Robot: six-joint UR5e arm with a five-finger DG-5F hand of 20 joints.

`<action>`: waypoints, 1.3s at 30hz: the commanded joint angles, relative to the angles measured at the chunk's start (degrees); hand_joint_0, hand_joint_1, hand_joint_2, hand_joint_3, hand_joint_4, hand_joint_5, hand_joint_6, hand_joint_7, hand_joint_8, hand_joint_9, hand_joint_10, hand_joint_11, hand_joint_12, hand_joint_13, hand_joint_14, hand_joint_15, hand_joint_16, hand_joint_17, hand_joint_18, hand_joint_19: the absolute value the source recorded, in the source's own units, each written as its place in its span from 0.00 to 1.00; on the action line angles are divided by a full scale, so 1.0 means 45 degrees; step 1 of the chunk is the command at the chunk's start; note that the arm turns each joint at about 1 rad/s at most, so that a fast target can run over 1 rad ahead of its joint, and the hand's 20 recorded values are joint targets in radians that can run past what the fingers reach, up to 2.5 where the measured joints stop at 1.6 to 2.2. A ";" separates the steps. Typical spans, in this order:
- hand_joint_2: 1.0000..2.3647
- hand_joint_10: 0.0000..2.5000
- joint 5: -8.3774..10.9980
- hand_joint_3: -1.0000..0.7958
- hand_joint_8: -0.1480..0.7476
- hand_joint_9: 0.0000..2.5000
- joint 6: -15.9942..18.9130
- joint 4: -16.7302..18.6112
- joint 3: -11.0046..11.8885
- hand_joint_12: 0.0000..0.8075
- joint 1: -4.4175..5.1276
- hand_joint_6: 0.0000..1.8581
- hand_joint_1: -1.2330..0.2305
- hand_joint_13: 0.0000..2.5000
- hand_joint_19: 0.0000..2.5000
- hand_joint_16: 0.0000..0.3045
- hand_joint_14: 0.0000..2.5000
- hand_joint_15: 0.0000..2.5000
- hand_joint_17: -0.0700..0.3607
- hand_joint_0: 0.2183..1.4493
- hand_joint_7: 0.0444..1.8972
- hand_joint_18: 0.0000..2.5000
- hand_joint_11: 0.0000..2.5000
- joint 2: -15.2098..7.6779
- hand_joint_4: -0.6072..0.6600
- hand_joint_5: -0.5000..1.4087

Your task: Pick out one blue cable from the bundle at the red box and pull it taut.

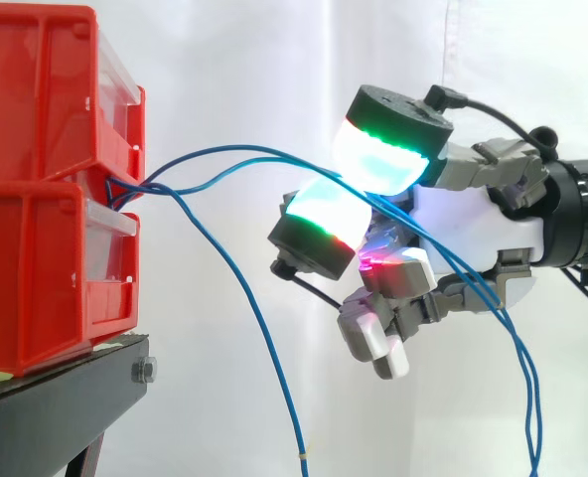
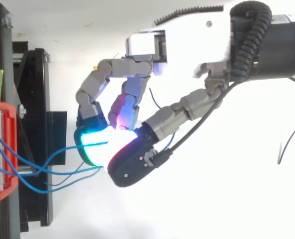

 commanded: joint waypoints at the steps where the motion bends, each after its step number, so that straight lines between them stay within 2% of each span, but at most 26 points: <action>1: 0.01 0.01 -0.0009 0.44 0.45 0.44 -0.0419 -0.0516 -0.0006 0.43 0.0010 0.49 0.29 0.32 0.26 0.16 0.01 0.22 0.41 0.32 0.49 0.30 0.29 0.0156 0.47 0.21; 7: 0.01 0.01 -0.0009 0.44 0.44 0.42 -0.0888 -0.1414 -0.0006 0.43 0.0069 0.49 0.30 0.29 0.26 0.16 0.01 0.22 0.41 0.33 0.50 0.28 0.28 0.0156 0.46 0.21; 14: 0.01 0.01 0.0050 0.42 0.44 0.40 -0.0653 -0.1590 -0.0006 0.42 0.0089 0.50 0.30 0.27 0.25 0.16 0.01 0.21 0.41 0.33 0.48 0.26 0.27 0.0156 0.44 0.21; 20: 0.01 0.01 0.0050 0.35 0.45 0.39 -0.0556 -0.1727 0.0014 0.42 0.0108 0.49 0.34 0.27 0.26 0.16 0.01 0.21 0.42 0.32 0.45 0.25 0.28 0.0156 0.49 0.20; 23: 0.00 0.01 0.0050 0.28 0.46 0.40 -0.0556 -0.1727 0.0014 0.43 0.0108 0.49 0.40 0.27 0.26 0.16 0.01 0.21 0.42 0.30 0.43 0.25 0.28 0.0156 0.50 0.20; 27: 0.00 0.01 0.0050 0.28 0.47 0.41 -0.0360 -0.1727 -0.0006 0.43 0.0089 0.49 0.47 0.28 0.26 0.17 0.01 0.21 0.43 0.27 0.43 0.26 0.28 0.0156 0.51 0.20; 32: 0.00 0.01 0.0069 0.28 0.47 0.42 -0.0009 -0.1707 0.0014 0.44 0.0089 0.48 0.53 0.29 0.26 0.17 0.01 0.21 0.43 0.26 0.43 0.27 0.28 0.0156 0.51 0.20; 34: 0.00 0.01 0.0069 0.28 0.47 0.43 0.0030 -0.1707 -0.0006 0.43 0.0089 0.48 0.55 0.29 0.27 0.16 0.01 0.21 0.42 0.29 0.45 0.26 0.28 0.0156 0.50 0.21; 36: 0.00 0.01 0.0050 0.28 0.47 0.43 0.0050 -0.1707 0.0014 0.43 0.0069 0.48 0.55 0.29 0.27 0.16 0.01 0.21 0.42 0.31 0.45 0.26 0.28 0.0156 0.49 0.21; 39: 0.01 0.01 0.0050 0.35 0.47 0.44 0.0050 -0.1688 0.0014 0.43 0.0069 0.48 0.52 0.30 0.27 0.16 0.01 0.22 0.42 0.31 0.47 0.26 0.29 0.0156 0.49 0.21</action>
